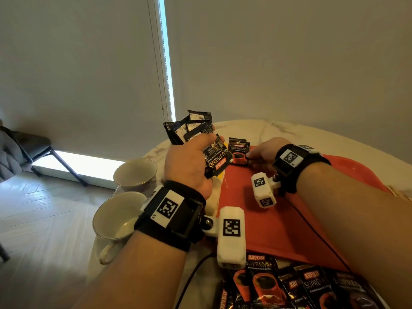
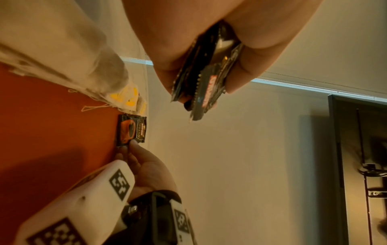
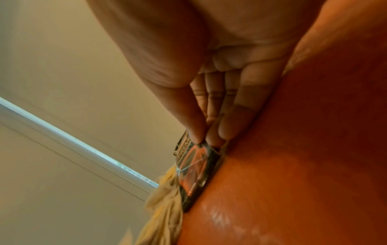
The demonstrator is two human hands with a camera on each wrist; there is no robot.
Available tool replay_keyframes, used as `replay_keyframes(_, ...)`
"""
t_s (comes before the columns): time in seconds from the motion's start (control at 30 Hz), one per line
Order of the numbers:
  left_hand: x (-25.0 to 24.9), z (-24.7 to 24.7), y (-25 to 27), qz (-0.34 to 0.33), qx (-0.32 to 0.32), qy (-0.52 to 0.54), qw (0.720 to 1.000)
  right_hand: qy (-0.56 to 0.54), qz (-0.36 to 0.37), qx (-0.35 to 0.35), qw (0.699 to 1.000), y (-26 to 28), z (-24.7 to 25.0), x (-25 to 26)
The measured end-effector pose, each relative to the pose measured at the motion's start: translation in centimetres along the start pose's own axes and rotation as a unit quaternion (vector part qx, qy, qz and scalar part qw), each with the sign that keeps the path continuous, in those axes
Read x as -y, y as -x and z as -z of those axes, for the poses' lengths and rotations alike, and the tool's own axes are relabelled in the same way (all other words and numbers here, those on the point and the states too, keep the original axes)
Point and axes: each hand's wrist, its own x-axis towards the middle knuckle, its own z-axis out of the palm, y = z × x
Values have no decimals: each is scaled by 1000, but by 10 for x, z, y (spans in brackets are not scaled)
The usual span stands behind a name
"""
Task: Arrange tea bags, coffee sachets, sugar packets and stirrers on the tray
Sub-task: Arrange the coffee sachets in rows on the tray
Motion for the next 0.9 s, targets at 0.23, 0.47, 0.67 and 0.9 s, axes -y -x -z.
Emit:
replay_keyframes(0.23,2,-1,0,3,8,5,1000,24,-3,0,1000,0,-3,3)
replay_keyframes(0.47,2,-2,2,3,6,-4,1000,14,1,10,1000,3,-1,2)
replay_keyframes(0.67,6,-3,1,13,3,-11,1000,-97,38,21,994,30,5,5)
replay_keyframes(0.9,5,-6,10,-6,20,-7,1000,-81,148,207,964,102,12,15)
